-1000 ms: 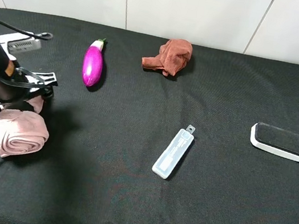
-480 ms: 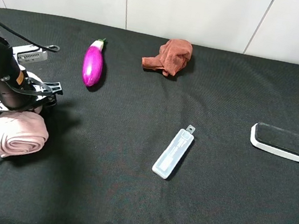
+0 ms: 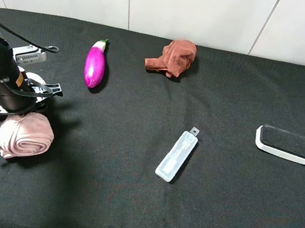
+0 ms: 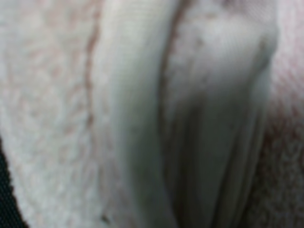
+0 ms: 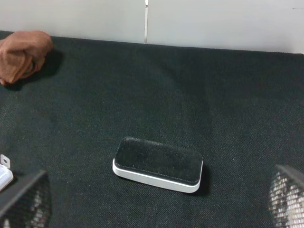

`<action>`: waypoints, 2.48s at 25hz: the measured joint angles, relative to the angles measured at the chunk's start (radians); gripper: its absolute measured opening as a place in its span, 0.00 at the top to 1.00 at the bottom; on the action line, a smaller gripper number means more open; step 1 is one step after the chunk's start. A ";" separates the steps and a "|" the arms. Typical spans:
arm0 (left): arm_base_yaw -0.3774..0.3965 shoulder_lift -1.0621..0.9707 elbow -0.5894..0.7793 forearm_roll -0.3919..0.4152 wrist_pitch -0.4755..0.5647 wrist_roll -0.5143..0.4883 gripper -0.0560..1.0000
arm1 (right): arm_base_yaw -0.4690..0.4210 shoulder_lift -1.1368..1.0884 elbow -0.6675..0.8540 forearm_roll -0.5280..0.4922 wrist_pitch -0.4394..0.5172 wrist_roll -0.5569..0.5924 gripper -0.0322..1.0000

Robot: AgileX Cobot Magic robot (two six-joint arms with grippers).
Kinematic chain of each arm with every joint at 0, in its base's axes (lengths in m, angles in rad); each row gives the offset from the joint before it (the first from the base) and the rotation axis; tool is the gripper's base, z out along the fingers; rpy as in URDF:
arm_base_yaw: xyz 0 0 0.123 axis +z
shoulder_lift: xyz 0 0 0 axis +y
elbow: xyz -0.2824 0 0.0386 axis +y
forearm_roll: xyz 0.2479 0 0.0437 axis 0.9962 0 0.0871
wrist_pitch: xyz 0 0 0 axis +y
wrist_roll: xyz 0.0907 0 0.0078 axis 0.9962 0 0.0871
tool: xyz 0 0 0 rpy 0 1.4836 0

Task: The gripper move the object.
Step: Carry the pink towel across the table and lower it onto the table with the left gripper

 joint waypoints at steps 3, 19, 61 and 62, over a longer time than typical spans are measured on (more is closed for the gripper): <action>0.000 0.000 0.000 0.000 -0.001 -0.012 0.40 | 0.000 0.000 0.000 0.000 0.000 0.000 0.30; -0.002 -0.117 -0.030 -0.043 0.083 -0.025 0.41 | 0.000 0.000 0.000 0.000 0.000 0.000 0.30; -0.002 -0.119 -0.665 -0.363 0.798 0.833 0.41 | 0.000 0.000 0.000 0.000 0.000 0.000 0.30; -0.004 -0.102 -0.692 -0.368 0.811 0.854 0.41 | 0.000 0.000 0.000 0.000 0.000 0.000 0.30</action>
